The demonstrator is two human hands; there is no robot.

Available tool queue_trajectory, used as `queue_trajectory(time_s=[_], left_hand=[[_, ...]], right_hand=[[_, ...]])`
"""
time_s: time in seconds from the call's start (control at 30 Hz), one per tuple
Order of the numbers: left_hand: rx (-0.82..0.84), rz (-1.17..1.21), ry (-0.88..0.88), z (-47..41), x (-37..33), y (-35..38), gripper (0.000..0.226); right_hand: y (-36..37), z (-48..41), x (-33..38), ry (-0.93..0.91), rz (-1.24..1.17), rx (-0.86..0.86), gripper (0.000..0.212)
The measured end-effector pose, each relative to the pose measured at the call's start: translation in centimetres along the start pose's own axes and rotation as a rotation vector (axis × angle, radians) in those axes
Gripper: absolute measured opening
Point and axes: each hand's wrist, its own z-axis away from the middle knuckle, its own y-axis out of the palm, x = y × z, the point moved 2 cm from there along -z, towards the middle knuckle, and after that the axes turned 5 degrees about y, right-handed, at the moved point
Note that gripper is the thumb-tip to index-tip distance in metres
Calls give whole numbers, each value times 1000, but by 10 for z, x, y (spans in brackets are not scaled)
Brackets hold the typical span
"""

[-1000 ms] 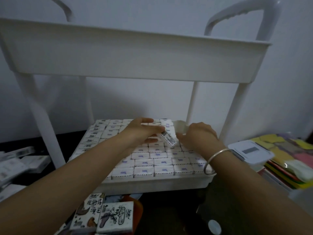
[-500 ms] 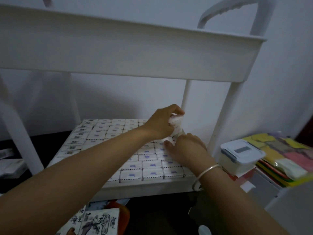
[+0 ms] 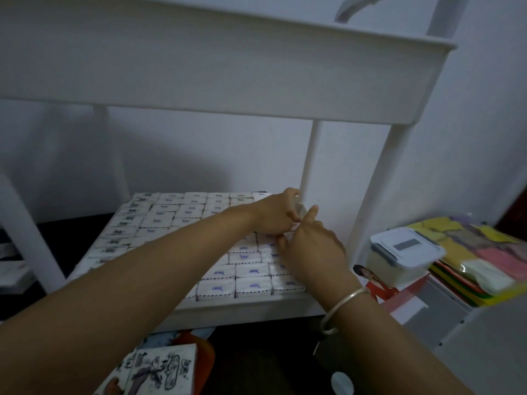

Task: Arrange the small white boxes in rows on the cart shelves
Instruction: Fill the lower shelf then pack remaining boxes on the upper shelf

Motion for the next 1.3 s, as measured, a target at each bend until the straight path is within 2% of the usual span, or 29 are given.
queue_trajectory(time_s=[0.1, 0.2, 0.27, 0.37, 0.47, 0.57, 0.7, 0.83, 1.0, 1.1, 1.23, 1.3], left_hand=[[-13, -36, 5, 11, -7, 1, 56], [6, 15, -61, 26, -10, -3, 82], [-31, 100, -87, 45, -11, -8, 88], [-178, 125, -74, 86, -9, -17, 76], [-326, 54, -85, 144, -2, -25, 63], [-296, 4, -94, 212, 8, -29, 58], [-324, -70, -177, 303, 24, -40, 56], [-446, -129, -358, 375, 50, -64, 51], [-595, -254, -553, 424, 84, -101, 48], [-559, -336, -627, 425, 102, -115, 49], [-450, -424, -681, 416, 121, -118, 53], [-411, -441, -692, 416, 129, -116, 56]], right_hand=[[-2, 3, 4, -19, 13, -54, 86], [-7, 9, 10, -50, 28, -67, 84], [-11, 19, 14, -98, 51, -81, 83], [-18, 37, 25, -179, 164, -173, 69], [-23, 61, 49, -335, 80, -215, 41], [-24, 91, 83, -508, -75, -207, 26], [-13, 131, 140, -692, -255, -47, 11], [14, 159, 194, -832, -304, 89, 12], [59, 174, 241, -897, -327, 218, 26], [79, 171, 255, -876, -244, 208, 35], [85, 167, 268, -829, -225, 211, 27], [84, 169, 272, -810, -254, 213, 34]])
